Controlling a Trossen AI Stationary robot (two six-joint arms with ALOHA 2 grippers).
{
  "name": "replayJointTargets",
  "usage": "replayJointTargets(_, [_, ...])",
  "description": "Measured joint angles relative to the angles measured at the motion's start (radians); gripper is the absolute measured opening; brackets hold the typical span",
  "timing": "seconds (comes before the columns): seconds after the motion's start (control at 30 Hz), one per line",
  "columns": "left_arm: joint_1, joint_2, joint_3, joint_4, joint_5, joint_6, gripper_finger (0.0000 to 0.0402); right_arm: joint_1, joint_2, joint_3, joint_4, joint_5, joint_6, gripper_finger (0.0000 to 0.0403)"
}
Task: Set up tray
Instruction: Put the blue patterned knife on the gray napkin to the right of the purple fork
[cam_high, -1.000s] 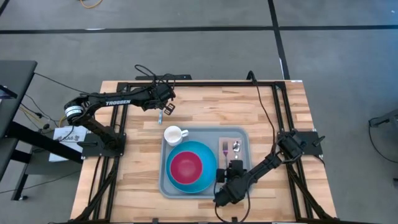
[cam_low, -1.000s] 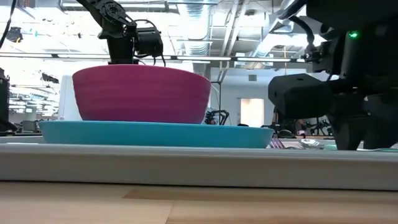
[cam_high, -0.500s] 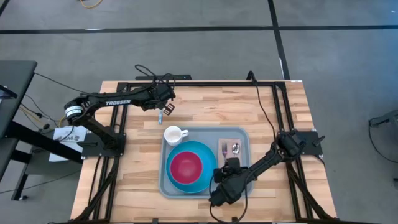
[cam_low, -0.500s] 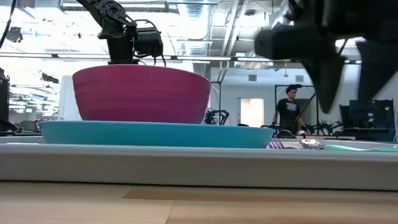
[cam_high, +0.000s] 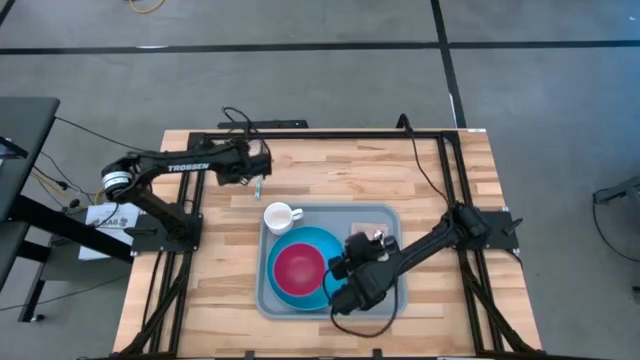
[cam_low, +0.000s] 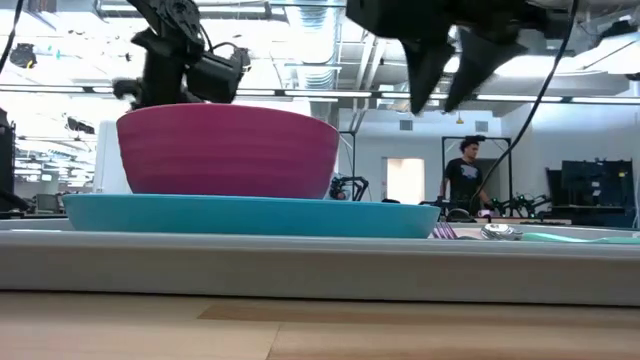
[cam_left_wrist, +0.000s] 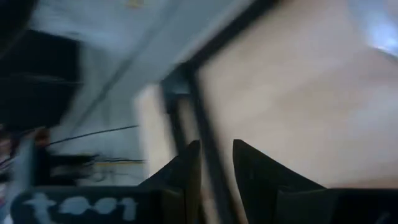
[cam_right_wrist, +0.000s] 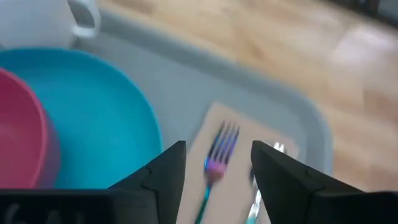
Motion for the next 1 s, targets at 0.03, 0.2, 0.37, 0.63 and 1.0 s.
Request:
replayJointTargets(0.03, [-0.015, -0.009, 0.0, -0.066, -0.048, -0.076, 0.0082, -0.008, -0.008, 0.0, 0.0, 0.027, -0.03, 0.0171])
replayJointTargets(0.2, [-0.116, -0.041, -0.001, -0.336, -0.086, -0.348, 0.0082, -0.036, -0.058, -0.021, -0.001, 0.171, -0.162, 0.0161])
replayJointTargets(0.37, [-0.221, -0.101, -0.056, -0.311, -0.006, -0.341, 0.0082, -0.036, -0.148, -0.097, -0.001, 0.228, -0.248, 0.0161])
replayJointTargets(0.63, [-0.298, -0.241, -0.197, -0.076, 0.192, -0.225, 0.0082, -0.001, -0.343, -0.41, 0.015, 0.269, 0.02, 0.0164])
replayJointTargets(1.0, [-0.298, -0.26, -0.185, 0.234, 0.316, -0.061, 0.0082, 0.002, -0.344, -0.569, 0.16, 0.269, 0.11, 0.0164])
